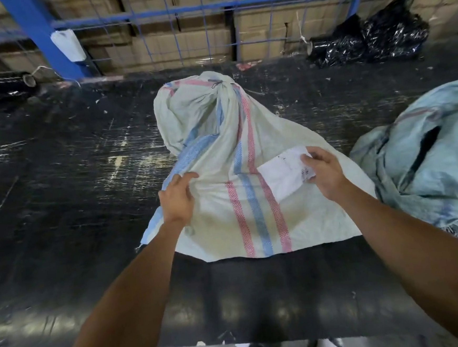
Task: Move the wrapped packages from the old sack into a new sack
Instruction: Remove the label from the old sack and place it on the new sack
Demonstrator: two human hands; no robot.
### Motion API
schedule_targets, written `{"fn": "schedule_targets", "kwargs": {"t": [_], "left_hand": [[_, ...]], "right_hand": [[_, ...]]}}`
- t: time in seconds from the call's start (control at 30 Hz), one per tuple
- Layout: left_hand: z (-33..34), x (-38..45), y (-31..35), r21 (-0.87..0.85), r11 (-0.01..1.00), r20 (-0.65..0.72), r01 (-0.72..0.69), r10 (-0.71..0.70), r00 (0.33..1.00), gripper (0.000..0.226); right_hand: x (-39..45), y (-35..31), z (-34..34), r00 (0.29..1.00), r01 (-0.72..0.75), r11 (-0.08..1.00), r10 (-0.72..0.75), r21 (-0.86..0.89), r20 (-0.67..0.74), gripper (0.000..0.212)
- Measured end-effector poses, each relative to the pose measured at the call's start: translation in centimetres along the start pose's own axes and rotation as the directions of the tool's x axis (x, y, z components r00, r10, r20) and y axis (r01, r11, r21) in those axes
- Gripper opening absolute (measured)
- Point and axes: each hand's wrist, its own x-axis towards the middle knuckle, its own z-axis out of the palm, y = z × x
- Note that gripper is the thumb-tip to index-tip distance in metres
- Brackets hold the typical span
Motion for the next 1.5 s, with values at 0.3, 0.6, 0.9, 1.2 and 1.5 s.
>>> {"fn": "schedule_targets", "kwargs": {"t": [0.3,0.6,0.9,1.2,1.5], "left_hand": [[2.5,-1.9,7.9,0.185,0.639,0.089,-0.746,0.745,0.661,0.026],[3.3,0.4,9.5,0.061,0.973,0.589,-0.224,0.146,0.795,0.050],[4.8,4.7,9.0,0.164,0.984,0.611,-0.071,-0.045,0.790,0.049],[3.8,4.6,7.6,0.162,0.975,0.485,-0.149,0.053,0.873,0.061],[1.0,-1.2,10.3,-0.638,0.750,0.441,0.174,0.171,0.881,0.018]], "right_hand": [[-1.1,-0.4,0.2,0.950,-0.200,0.976,0.173,0.083,0.258,0.020],[-1.8,0.5,-0.6,1.000,-0.003,0.993,0.006,-0.120,0.028,0.018],[-2.1,0.1,-1.9,0.995,-0.046,0.994,0.055,-0.104,0.089,0.019],[-1.6,-0.1,-1.1,0.979,-0.020,0.967,0.070,-0.252,0.191,0.019],[-3.0,-0.8,2.9,0.786,0.348,0.746,0.099,-0.568,0.610,0.025]]}}
